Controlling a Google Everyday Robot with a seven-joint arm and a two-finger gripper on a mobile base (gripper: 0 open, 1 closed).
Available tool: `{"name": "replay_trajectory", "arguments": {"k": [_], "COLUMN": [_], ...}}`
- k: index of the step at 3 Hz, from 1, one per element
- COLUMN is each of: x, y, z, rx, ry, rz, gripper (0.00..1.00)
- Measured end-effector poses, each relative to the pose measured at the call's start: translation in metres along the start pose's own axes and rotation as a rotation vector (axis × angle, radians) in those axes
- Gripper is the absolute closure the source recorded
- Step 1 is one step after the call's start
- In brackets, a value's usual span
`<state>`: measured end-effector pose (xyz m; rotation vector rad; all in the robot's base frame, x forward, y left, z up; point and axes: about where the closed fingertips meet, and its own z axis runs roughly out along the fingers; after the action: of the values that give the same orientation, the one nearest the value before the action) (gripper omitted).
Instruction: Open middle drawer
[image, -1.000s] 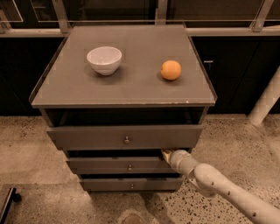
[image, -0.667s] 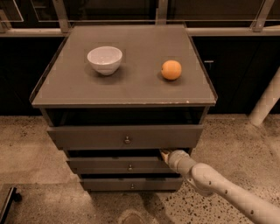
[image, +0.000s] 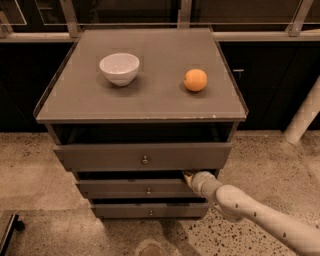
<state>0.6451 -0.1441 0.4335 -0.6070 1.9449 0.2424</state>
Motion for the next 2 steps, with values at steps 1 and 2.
{"name": "replay_trajectory", "arguments": {"k": [1,2], "x": [-0.0003,-0.0017], "y": [0.0000,0.0011], "z": [-0.0001,-0.0010], "rx": [0.000,-0.007], "ry": [0.000,0.008], "rz": [0.000,-0.002], "gripper": [1.00,1.00]}}
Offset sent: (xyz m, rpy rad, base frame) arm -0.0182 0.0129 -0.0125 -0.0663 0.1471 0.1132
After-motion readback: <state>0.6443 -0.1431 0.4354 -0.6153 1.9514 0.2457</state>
